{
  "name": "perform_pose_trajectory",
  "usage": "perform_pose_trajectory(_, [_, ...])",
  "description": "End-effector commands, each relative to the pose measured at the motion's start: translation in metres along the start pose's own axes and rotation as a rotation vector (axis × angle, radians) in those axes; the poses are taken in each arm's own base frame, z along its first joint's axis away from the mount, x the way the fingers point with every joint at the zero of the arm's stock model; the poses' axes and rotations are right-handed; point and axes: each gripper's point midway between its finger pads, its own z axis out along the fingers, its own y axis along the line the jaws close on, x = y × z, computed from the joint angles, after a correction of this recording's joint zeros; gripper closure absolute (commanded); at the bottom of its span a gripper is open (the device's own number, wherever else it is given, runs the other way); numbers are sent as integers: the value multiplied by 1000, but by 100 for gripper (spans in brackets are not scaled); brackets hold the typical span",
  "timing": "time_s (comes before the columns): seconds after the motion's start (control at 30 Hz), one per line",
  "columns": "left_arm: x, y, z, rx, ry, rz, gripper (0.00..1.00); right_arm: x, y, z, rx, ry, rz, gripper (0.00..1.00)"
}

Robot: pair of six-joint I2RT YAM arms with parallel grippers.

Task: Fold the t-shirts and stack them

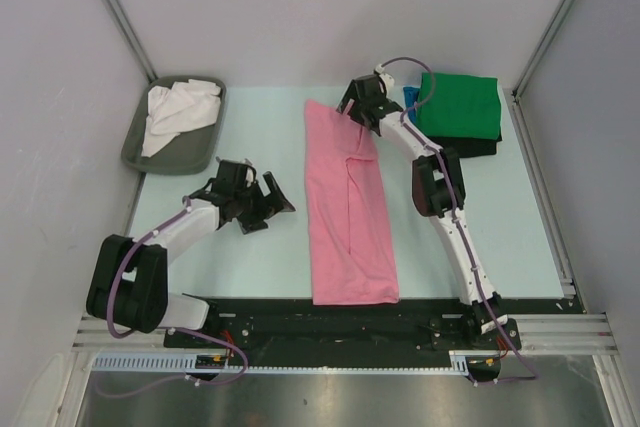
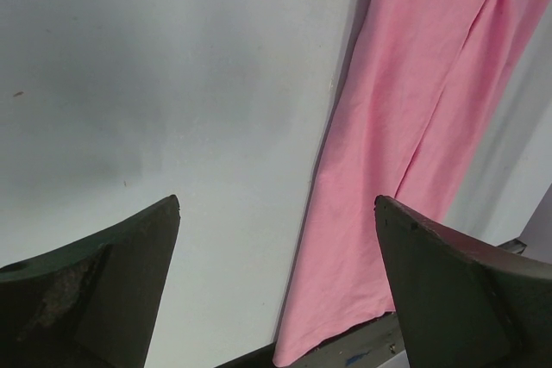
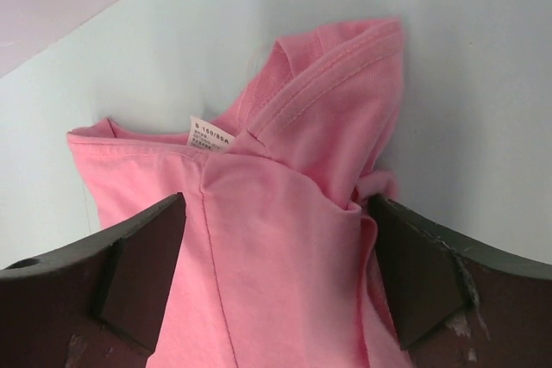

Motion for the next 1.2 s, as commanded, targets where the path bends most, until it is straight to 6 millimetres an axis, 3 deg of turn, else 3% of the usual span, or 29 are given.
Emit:
perform_pose_trajectory(0.0, [-16,-13,-7,39,-30,36,0,-33,-19,-8,50,-45,31,1])
perform_pose_trajectory(0.03, [-16,-15,-11,48,-37,39,0,-51,-24,-14,53,-76,13,0])
perform_pose_trajectory(0.07, [-17,-17,-14,55,-43,44,0,-57,-34,-19,90,-90,-7,0])
perform_pose_trajectory(0.1, [-16,-18,-17,62,-44,46,0,-86,-28,-41,87,-143,-16,0])
perform_pose_trajectory(0.2, [-4,-27,-30,122,-38,55,0,-114,-58,-73,211,-191,-90,0])
perform_pose_trajectory(0.23, [8,-30,-36,150,-23,70,0,-134,-55,-102,220,-221,-97,0])
perform_pose_trajectory(0.27, [15,-30,-39,156,-15,67,0,-141,-66,-116,259,-233,-117,0])
perform_pose_trajectory(0.3, [23,-28,-41,154,-3,65,0,-120,-88,-122,320,-181,-143,0])
perform_pose_trajectory(0.33, [39,-24,-40,152,27,74,0,-139,-79,-156,301,-223,-136,0])
perform_pose_trajectory(0.37, [44,-27,-47,171,18,70,0,-137,-85,-169,313,-219,-141,0])
perform_pose_trajectory(0.4, [52,-29,-48,184,27,70,0,-106,-107,-174,348,-154,-159,0])
perform_pose_trajectory(0.43, [67,-28,-48,195,54,88,2,-115,-101,-203,315,-183,-140,0])
perform_pose_trajectory(0.47, [74,-31,-51,205,56,83,5,-103,-105,-215,291,-159,-135,0])
perform_pose_trajectory(0.5, [88,-30,-50,204,85,102,7,-73,-124,-218,302,-108,-136,0])
perform_pose_trajectory(0.53, [94,-29,-50,204,94,110,12,-61,-130,-228,295,-87,-122,0])
perform_pose_trajectory(0.57, [100,-28,-50,197,102,102,14,-64,-123,-252,258,-104,-98,0])
perform_pose_trajectory(0.6, [113,-25,-50,202,124,116,15,-53,-123,-259,243,-86,-94,0])
perform_pose_trajectory(0.63, [118,-25,-49,205,130,120,17,-29,-133,-266,245,-36,-107,0])
perform_pose_trajectory(0.67, [123,-26,-48,210,136,109,19,-30,-127,-284,222,-58,-90,0])
perform_pose_trajectory(0.73, [131,-23,-44,197,153,123,22,-3,-122,-297,188,-15,-116,0])
perform_pose_trajectory(0.77, [134,-20,-42,182,164,122,25,-3,-117,-311,166,-34,-113,0])
perform_pose_trajectory(0.83, [138,-19,-38,166,183,135,32,21,-112,-323,143,-8,-142,0])
perform_pose_trajectory(0.93, [145,-21,-31,145,219,160,47,31,-100,-346,88,-29,-148,0])
perform_pose_trajectory(1.0, [150,-29,-29,139,243,200,50,38,-104,-356,87,-24,-144,0])
perform_pose_trajectory(1.07, [159,-23,-22,80,290,232,50,46,-106,-362,87,-16,-156,0])
perform_pose_trajectory(1.1, [164,-31,-23,92,307,265,51,46,-106,-366,80,-19,-151,0])
perform_pose_trajectory(1.17, [172,-24,-17,40,341,289,52,55,-106,-371,71,-8,-162,0])
